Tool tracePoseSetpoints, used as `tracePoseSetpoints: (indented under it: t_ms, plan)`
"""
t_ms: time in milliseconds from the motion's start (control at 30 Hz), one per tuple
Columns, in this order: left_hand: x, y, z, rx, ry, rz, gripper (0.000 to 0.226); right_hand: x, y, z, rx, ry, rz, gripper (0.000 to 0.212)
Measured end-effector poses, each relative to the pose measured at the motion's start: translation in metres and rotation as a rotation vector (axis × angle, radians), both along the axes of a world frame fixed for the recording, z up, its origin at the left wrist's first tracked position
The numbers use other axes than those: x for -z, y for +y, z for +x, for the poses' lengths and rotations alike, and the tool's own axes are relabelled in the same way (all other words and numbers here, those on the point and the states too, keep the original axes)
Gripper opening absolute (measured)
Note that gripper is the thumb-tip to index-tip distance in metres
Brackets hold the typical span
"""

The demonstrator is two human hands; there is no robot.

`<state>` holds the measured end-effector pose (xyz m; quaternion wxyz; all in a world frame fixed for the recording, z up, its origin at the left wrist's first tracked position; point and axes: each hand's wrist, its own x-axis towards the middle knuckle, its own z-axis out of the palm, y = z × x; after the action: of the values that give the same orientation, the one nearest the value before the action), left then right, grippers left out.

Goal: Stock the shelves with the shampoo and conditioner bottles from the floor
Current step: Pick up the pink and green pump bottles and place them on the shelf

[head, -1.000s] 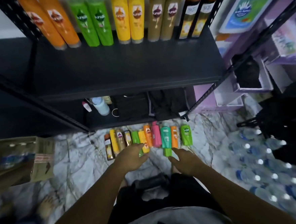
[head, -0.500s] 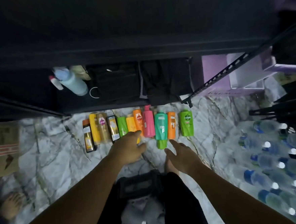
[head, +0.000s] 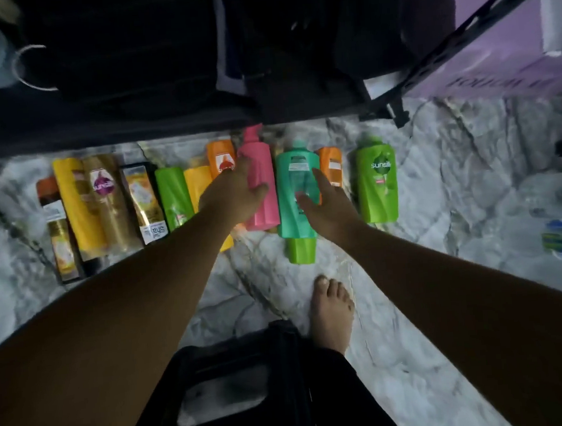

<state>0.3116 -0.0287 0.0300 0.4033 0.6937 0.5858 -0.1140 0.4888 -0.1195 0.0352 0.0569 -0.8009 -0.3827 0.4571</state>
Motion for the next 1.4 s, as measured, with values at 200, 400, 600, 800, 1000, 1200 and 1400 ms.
tracePoseSetpoints:
  t_ms: [200, 400, 600, 800, 1000, 1200, 1400]
  plan:
    - [0.048, 0.022, 0.011, -0.191, -0.113, -0.082, 0.076, 0.049, 0.056, 0.011, 0.008, 0.014, 0.046, 0.083]
    - [0.049, 0.040, 0.016, -0.232, -0.177, -0.194, 0.075, 0.065, 0.074, 0.019, 0.024, 0.115, 0.028, 0.065]
    - [0.038, 0.039, 0.014, -0.316, -0.290, -0.195, 0.060, 0.054, 0.069, 0.022, 0.010, 0.092, 0.085, 0.057]
    - [0.013, -0.007, -0.032, -0.410, -0.525, -0.292, 0.090, 0.019, 0.030, 0.003, -0.080, 0.131, 0.068, 0.063]
    - [-0.007, -0.065, -0.086, -0.336, -0.570, -0.415, 0.084, -0.028, -0.038, -0.045, 0.094, 0.156, 0.142, 0.053]
    - [0.007, -0.108, -0.138, -0.262, -0.587, -0.372, 0.098, -0.025, -0.081, -0.106, 0.100, 0.146, 0.308, 0.063]
    - [0.011, -0.130, -0.170, -0.071, -0.604, -0.278, 0.088, -0.032, -0.113, -0.128, -0.103, 0.210, 0.130, 0.078]
